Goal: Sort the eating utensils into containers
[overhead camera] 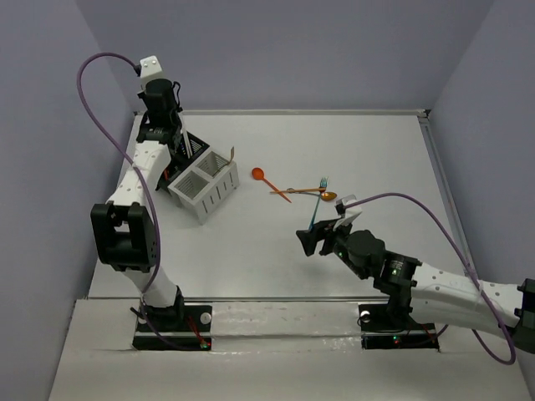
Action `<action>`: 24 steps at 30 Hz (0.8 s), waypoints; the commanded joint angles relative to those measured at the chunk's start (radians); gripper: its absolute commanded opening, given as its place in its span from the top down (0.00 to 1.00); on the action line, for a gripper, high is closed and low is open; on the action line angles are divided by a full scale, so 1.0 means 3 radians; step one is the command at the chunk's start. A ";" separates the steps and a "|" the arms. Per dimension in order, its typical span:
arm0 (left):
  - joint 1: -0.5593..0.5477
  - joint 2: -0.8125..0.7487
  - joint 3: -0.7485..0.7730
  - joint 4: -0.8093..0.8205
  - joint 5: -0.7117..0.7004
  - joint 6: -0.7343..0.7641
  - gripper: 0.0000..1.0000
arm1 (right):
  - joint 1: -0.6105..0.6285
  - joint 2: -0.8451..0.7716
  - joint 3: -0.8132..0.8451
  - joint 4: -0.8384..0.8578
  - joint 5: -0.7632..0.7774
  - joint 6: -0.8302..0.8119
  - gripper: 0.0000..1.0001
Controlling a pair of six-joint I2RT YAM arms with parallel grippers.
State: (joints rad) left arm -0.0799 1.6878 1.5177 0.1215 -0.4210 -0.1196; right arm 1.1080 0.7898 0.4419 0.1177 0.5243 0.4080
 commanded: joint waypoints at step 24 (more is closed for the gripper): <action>-0.0428 -0.0758 -0.0104 0.0244 0.0447 -0.0394 0.01 | 0.0034 0.0445 0.0250 -0.0198 0.0359 0.0271 0.28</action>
State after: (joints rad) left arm -0.1665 1.5948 1.4982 0.1226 -0.3389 -0.1696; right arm 1.1080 0.8722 0.4545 0.0738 0.5911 0.4603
